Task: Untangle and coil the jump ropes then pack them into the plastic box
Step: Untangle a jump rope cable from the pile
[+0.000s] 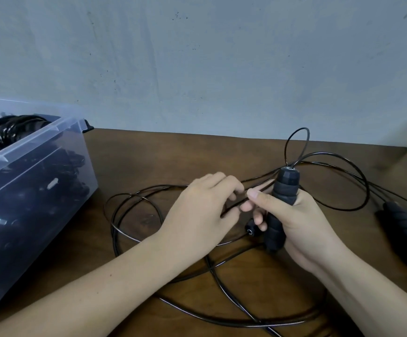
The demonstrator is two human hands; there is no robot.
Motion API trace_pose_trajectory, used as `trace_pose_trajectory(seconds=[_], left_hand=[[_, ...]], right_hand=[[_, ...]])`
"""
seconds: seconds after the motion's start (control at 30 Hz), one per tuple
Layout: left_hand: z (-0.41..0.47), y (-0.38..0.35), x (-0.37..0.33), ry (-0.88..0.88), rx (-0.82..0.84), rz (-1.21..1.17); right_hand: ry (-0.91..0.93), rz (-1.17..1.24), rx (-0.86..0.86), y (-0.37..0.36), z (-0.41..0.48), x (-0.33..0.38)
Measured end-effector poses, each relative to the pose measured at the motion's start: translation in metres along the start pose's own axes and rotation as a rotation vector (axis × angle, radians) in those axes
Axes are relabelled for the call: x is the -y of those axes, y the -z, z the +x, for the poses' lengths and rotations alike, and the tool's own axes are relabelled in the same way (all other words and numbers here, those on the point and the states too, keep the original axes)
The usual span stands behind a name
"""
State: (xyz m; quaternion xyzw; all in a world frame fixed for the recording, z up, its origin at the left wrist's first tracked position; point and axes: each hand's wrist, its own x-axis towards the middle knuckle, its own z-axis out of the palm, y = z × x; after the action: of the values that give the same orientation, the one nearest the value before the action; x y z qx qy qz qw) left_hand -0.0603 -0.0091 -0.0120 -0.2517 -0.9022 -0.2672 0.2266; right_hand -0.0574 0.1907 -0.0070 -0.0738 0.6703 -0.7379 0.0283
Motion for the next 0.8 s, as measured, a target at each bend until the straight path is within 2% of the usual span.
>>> trace_pose_trajectory(seconds=[0.07, 0.27, 0.4, 0.5, 0.6, 0.8], left_hand=[[-0.002, -0.002, -0.001, 0.053, 0.033, -0.152], [-0.004, -0.001, -0.011, 0.108, 0.043, -0.27], [-0.004, -0.001, -0.012, 0.003, 0.062, -0.178], [0.002, 0.004, -0.001, -0.098, 0.063, 0.057], [0.007, 0.011, 0.013, -0.165, -0.006, 0.3], [0.006, 0.01, 0.007, -0.335, -0.078, 0.38]], right_hand=[[0.016, -0.005, 0.015, -0.001, 0.0, -0.002], [0.018, 0.009, 0.025, 0.001, 0.0, -0.004], [0.023, 0.019, 0.034, 0.002, 0.0, -0.003], [0.035, 0.031, 0.01, 0.004, 0.001, 0.001], [0.017, 0.063, -0.017, 0.006, 0.002, 0.005], [0.012, 0.087, -0.023, 0.003, 0.001, 0.005]])
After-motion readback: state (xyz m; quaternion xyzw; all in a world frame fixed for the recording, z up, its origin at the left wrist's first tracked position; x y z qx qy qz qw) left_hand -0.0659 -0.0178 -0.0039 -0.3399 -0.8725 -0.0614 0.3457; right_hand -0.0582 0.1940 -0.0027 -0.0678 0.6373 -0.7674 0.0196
